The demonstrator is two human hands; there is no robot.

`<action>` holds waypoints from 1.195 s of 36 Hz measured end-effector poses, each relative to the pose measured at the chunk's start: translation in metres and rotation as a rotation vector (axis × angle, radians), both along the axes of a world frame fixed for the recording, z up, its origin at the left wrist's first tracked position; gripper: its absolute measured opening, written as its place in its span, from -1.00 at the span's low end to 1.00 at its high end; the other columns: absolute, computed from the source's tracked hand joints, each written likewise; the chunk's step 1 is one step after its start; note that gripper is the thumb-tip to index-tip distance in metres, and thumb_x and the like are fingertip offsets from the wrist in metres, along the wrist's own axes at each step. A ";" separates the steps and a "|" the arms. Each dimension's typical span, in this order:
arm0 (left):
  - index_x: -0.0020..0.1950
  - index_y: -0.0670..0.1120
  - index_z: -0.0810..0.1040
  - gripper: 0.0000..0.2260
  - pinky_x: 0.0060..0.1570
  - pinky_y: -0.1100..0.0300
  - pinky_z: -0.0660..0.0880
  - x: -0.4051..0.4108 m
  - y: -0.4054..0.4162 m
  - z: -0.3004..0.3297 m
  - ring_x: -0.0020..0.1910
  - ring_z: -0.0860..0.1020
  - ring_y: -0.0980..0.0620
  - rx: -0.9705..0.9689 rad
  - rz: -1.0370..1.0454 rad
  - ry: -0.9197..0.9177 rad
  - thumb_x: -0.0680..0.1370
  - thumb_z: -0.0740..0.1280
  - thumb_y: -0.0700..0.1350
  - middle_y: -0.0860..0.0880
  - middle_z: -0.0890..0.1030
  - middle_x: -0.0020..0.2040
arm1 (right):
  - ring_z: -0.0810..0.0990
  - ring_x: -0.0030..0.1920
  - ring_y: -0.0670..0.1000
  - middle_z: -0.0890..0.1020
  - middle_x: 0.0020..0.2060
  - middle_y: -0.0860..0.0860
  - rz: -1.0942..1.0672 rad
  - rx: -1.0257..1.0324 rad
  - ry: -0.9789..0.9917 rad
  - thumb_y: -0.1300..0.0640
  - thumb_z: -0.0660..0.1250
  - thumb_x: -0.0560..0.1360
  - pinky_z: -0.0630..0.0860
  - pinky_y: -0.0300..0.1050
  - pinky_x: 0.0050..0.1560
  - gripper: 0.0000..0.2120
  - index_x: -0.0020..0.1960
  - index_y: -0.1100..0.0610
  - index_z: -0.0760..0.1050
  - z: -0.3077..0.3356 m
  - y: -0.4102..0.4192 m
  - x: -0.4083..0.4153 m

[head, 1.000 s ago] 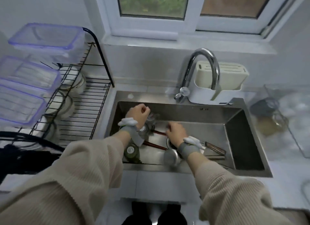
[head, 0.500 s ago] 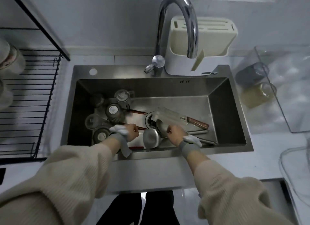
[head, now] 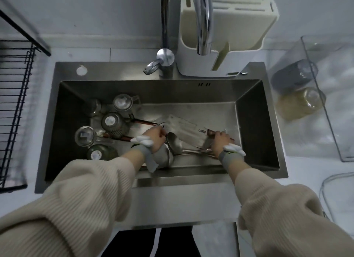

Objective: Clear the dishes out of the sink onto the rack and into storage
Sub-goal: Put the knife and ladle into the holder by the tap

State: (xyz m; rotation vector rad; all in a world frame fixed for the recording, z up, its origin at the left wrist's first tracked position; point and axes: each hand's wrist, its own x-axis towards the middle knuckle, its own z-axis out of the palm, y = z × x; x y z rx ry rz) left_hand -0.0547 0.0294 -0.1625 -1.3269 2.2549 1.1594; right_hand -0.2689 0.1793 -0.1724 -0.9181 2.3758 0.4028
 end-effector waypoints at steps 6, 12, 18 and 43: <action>0.15 -0.04 0.55 -0.80 -0.01 0.20 0.42 -0.050 0.016 0.000 0.11 0.54 -0.06 -0.032 -0.096 -0.024 0.57 0.22 -0.11 -0.07 0.59 0.12 | 0.33 0.36 0.16 0.35 0.32 0.13 -0.016 -0.004 -0.032 0.09 0.09 0.61 0.36 0.10 0.27 -0.67 0.34 0.15 0.33 -0.012 0.003 -0.014; 0.19 -0.03 0.52 -0.79 0.08 0.07 0.50 -0.075 0.028 -0.003 0.09 0.55 -0.12 0.005 -0.134 -0.090 0.60 0.18 -0.06 -0.10 0.57 0.14 | 0.32 0.31 0.16 0.34 0.26 0.13 0.089 -0.008 0.006 0.16 0.16 0.54 0.29 0.00 0.29 -0.65 0.32 0.14 0.32 -0.023 0.005 -0.028; 0.16 0.00 0.52 -0.81 0.14 -0.02 0.48 -0.103 0.043 -0.003 0.13 0.52 -0.13 -0.020 -0.170 -0.112 0.57 0.22 -0.04 -0.10 0.53 0.14 | 0.37 0.26 0.12 0.39 0.22 0.11 0.199 0.061 0.081 0.10 0.38 0.43 0.32 -0.04 0.23 -0.52 0.29 0.11 0.29 -0.030 0.009 -0.047; 0.45 -0.14 0.31 -0.52 0.17 0.18 0.38 -0.198 0.047 0.099 0.31 0.46 -0.07 -0.246 -0.491 -0.203 0.58 0.30 -0.02 -0.13 0.45 0.38 | 0.59 0.16 0.19 0.61 0.14 0.21 0.056 -0.226 -0.279 0.13 0.39 0.47 0.48 -0.06 0.05 -0.71 0.16 0.21 0.54 0.120 -0.045 -0.072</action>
